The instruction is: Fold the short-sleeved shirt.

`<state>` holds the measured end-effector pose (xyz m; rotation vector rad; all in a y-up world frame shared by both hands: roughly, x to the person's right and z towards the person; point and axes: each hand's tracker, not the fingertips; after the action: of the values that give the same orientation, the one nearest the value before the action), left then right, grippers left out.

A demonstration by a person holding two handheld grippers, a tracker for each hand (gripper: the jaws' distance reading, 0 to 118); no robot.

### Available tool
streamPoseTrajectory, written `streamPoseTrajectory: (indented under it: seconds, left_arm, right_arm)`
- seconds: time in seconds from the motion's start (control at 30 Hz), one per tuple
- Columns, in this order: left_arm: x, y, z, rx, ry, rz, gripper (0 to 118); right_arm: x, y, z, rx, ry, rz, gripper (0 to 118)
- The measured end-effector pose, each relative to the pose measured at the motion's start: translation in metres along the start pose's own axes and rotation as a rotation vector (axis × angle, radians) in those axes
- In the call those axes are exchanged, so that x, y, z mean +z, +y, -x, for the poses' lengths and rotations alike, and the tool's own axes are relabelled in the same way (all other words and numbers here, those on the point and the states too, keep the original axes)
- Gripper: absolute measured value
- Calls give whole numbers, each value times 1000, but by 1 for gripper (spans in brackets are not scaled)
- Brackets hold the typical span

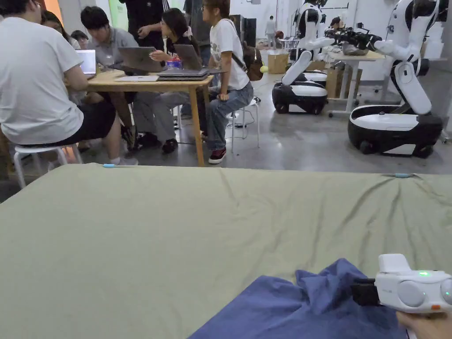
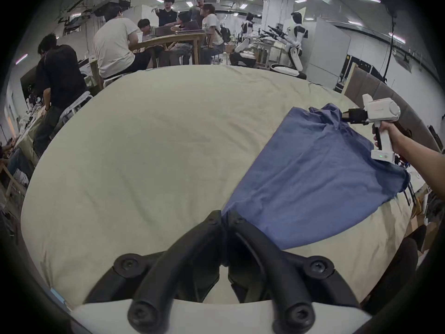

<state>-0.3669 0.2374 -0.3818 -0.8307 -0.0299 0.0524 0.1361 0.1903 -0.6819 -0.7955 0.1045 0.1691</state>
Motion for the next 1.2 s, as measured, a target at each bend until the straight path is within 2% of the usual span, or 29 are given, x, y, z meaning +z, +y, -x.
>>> streamPoseTrajectory:
  seconds: [0.03,0.07,0.1,0.13,0.17,0.2,0.23,0.27,0.33,0.43,0.63,0.83,1.0,1.2]
  left_arm:
    - [-1,2,-1,-3,-1,0,1]
    - [-1,3,-1,-5,-4,-1,1]
    - [-1,3,-1,-5,-5,-2,1]
    - [0,3,-1,-5,-5,-1,1]
    - [0,4,-2,-6,-3,-2,1]
    - [0,4,-1,1,-5,-3,1]
    - [0,4,-1,8,-9,-5,1]
    - [0,4,-1,13,-6,-4,1]
    - [0,5,-1,15,-2,-4,1]
    - [1,6,-2,28,-5,-6,1]
    - [-7,24,-5,22,33,-11,1]
    - [6,71,-10,27,63,-61,1]
    - [44,127,-29,0,80,-163,1]
    - [85,199,-38,-14,112,-284,1]
  right_arm:
    - [-4,-5,1,20,-3,27,80]
    - [-1,-8,7,64,54,61,61]
    - [2,-12,9,42,88,91,50]
    - [9,-17,10,-3,138,30,27]
    - [16,-18,13,24,110,9,3]
    - [18,-17,15,33,127,24,3]
    - [11,-16,12,-5,100,50,3]
    - [16,-16,13,13,69,24,3]
    - [28,-13,10,4,85,26,3]
    - [83,-10,19,29,28,-100,3]
    - [173,4,20,43,30,-232,3]
    - [269,20,23,72,-6,-337,3]
    - [341,45,20,41,-32,-432,3]
    - [384,81,-6,-34,-70,-510,3]
